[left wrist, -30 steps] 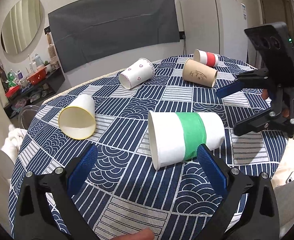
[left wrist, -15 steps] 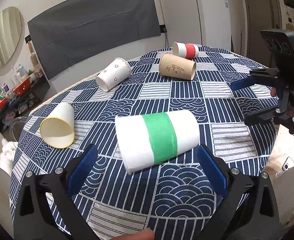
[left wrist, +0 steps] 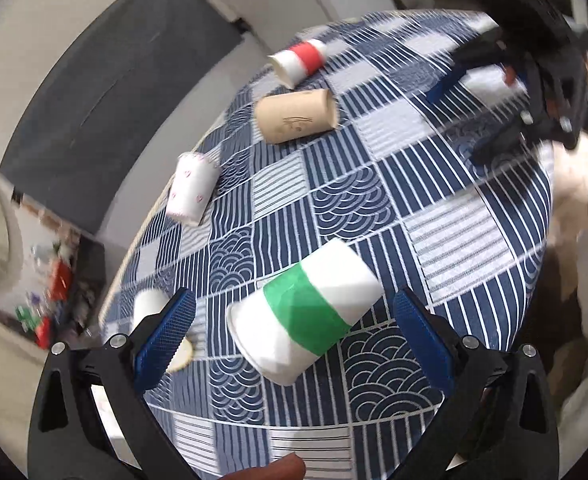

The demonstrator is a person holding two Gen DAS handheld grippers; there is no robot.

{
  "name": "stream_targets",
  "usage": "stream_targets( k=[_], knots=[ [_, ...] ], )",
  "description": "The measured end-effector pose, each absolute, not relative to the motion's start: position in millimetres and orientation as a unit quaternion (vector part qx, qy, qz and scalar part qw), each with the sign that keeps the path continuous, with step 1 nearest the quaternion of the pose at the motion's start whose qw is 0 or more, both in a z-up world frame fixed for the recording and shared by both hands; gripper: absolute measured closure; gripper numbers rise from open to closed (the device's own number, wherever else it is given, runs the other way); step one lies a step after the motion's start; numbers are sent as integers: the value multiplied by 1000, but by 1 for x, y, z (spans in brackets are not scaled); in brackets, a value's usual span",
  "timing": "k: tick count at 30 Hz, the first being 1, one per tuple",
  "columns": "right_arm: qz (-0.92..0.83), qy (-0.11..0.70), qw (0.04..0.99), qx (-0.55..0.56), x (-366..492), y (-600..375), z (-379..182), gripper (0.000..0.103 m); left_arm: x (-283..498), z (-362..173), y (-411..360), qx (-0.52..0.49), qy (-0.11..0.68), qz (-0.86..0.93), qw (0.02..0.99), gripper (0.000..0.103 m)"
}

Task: Flip cup upside down
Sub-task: 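Roll the left gripper to turn the cup rim-down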

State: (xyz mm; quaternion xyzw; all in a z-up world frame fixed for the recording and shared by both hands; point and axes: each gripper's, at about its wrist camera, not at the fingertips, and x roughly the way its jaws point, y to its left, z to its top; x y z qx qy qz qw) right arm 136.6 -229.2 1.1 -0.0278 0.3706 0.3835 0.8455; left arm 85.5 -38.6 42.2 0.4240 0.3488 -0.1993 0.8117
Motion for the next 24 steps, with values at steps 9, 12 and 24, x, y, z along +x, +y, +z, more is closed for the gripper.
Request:
stream_targets(
  k=[9,12,24],
  knots=[
    [391,377,840,-15,138,-244,1,9,106,16,-75,567,413,-221,677,6],
    [395,381,836,-14,140,-247,-1,9,114,2,-80,603,432,-225,632,6],
    [395,382,835,-10,143,-264,-10,9,142,-22,-93,638,492,-241,541,40]
  ],
)
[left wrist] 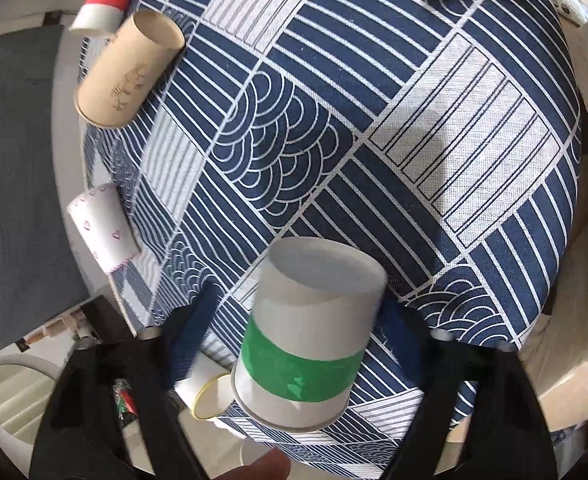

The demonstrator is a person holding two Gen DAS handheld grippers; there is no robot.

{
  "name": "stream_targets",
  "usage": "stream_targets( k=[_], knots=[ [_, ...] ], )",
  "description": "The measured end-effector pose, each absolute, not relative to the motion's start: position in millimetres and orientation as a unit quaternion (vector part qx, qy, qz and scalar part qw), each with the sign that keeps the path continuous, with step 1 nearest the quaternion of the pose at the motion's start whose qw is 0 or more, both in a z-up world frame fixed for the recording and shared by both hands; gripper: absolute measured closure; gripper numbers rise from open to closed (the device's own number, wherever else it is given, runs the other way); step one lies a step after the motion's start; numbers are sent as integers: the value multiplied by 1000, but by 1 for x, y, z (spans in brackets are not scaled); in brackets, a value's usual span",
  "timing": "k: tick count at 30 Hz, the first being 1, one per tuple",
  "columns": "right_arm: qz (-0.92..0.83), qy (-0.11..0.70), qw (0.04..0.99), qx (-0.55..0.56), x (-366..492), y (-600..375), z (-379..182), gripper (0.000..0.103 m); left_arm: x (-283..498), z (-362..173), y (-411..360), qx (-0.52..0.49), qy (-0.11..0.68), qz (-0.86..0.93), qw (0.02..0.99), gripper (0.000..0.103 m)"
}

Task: Flip cup upside down
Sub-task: 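Roll the left gripper to turn the cup rim-down, then lower the cup rim-down onto the cloth and open the left gripper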

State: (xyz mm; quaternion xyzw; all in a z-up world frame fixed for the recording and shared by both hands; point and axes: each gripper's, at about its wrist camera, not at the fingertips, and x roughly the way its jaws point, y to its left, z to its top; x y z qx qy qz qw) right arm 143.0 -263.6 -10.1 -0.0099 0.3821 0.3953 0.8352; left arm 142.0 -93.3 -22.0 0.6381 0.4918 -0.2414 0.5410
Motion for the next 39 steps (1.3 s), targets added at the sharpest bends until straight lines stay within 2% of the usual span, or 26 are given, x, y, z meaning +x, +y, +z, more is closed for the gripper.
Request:
stream_targets(
  k=[1,5,17,27,33,39],
  knots=[
    [395,382,835,-9,143,-265,-11,9,144,-23,-93,634,498,-244,539,43],
    [394,380,837,-10,142,-266,-12,9,150,-11,-96,603,500,-262,564,44],
    [383,359,851,-12,141,-257,7,9,159,44,-101,503,424,-280,699,44],
    [357,334,872,-6,156,-244,25,9,203,79,-88,299,376,-266,836,44],
    [325,303,896,-8,171,-243,34,9,223,77,-79,189,362,-256,876,44],
    [297,301,906,14,194,-247,31,9,240,68,-72,122,332,-228,907,44]
  ],
)
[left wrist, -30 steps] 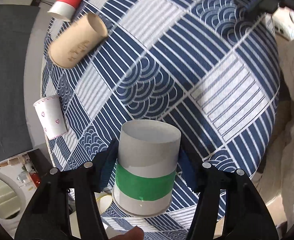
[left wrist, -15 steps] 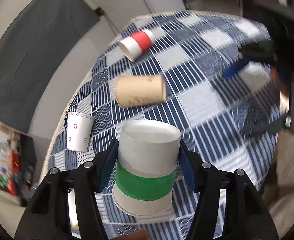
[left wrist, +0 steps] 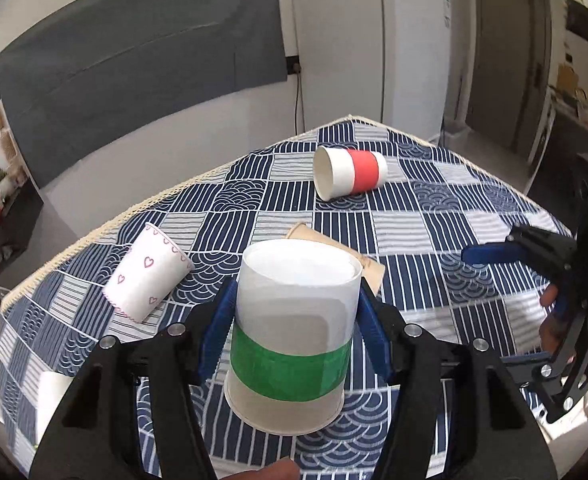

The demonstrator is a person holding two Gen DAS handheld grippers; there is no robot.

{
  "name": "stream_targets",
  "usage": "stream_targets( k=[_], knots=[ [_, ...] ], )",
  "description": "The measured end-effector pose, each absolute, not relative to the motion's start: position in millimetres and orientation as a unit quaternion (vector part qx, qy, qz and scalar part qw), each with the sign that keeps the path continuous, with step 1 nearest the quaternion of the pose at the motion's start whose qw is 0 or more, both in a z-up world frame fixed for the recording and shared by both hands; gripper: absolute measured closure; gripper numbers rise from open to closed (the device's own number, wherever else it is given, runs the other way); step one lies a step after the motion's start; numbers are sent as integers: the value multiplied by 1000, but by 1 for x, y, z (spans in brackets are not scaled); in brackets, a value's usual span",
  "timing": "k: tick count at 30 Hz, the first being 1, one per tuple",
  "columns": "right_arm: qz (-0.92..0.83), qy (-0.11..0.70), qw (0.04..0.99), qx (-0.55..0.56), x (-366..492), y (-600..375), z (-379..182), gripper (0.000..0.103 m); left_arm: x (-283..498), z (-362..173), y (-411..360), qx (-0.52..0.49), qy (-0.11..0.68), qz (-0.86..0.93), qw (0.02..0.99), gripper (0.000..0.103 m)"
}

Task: Flip cup upside down
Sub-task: 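Lower the cup rim-down onto the cloth and open the left gripper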

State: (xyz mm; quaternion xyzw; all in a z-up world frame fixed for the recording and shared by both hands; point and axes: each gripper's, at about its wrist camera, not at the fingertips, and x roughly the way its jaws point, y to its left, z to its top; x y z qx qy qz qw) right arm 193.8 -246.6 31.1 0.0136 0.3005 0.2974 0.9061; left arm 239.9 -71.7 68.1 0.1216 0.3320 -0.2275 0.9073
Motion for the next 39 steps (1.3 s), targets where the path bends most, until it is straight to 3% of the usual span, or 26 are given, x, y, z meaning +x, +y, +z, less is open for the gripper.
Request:
stream_targets(
  k=[17,27,39],
  knots=[
    [262,319,910,-18,217,-235,14,8,235,32,-64,80,303,-221,923,43],
    [264,323,908,-31,207,-232,16,8,216,33,-50,83,328,-233,912,12],
    [262,317,911,-35,181,-230,18,8,168,32,-39,117,328,-206,915,6]
  ],
)
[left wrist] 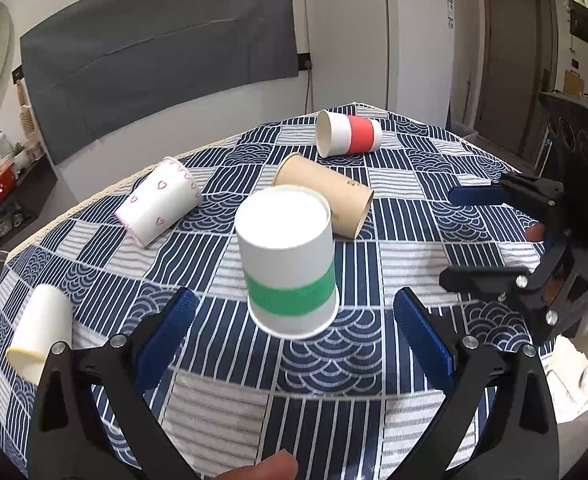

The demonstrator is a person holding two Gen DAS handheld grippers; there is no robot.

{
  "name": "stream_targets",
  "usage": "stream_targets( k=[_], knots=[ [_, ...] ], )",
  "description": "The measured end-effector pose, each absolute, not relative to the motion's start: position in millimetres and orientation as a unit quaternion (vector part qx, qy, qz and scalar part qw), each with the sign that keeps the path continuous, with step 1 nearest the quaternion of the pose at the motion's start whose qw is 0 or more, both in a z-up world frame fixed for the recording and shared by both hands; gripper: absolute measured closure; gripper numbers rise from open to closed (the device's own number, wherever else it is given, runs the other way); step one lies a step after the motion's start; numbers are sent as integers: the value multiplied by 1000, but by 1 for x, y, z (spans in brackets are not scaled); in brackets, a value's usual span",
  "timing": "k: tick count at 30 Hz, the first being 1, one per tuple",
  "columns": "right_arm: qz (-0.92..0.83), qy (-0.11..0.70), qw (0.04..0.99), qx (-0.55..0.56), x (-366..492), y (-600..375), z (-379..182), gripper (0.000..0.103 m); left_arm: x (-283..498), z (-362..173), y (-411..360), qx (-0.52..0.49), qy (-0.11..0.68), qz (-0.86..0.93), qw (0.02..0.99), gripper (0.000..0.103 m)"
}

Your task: Flip cup upside down

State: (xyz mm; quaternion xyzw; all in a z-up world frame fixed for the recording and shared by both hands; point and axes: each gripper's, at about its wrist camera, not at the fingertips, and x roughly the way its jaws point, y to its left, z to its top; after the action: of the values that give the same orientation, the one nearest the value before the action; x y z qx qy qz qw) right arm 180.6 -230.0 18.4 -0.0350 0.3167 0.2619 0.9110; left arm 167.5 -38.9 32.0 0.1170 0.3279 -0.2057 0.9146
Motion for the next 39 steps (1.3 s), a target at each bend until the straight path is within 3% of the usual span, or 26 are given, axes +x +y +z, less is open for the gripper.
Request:
stream_targets(
  k=[17,39],
  knots=[
    [250,306,917,-51,156,-231,5,8,117,10,-29,104,302,-70,945,6],
    [208,310,927,-40,152,-233,-8,8,123,-3,-13,25,309,-19,950,6]
  ],
)
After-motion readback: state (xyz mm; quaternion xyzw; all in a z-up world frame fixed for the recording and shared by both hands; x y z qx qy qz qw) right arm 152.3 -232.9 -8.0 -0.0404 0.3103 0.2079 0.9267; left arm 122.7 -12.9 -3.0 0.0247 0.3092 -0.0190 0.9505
